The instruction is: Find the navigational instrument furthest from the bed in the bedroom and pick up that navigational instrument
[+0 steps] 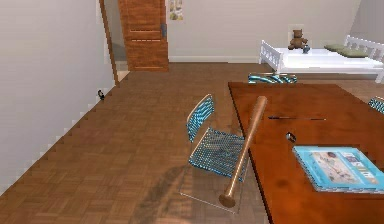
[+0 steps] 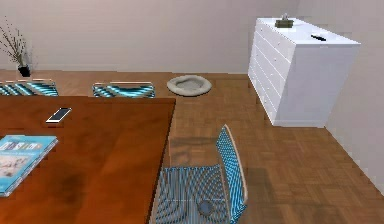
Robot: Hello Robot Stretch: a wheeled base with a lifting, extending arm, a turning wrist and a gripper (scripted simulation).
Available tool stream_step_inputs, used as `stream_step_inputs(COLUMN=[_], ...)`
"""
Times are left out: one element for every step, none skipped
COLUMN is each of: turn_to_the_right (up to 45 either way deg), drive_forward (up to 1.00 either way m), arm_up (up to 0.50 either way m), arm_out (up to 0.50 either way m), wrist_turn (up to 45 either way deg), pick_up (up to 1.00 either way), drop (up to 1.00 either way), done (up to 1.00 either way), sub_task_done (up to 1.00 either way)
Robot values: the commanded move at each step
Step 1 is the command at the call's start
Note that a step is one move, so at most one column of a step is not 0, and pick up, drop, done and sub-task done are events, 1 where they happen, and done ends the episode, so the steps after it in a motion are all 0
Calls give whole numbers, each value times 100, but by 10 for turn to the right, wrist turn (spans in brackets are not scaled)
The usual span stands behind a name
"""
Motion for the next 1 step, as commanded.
stream_step_inputs(turn_to_the_right=[0], drive_forward=[0], arm_up=[0], arm_out=[32], wrist_turn=[0], pick_up=[0], drop=[0], done=[0], sub_task_done=[0])
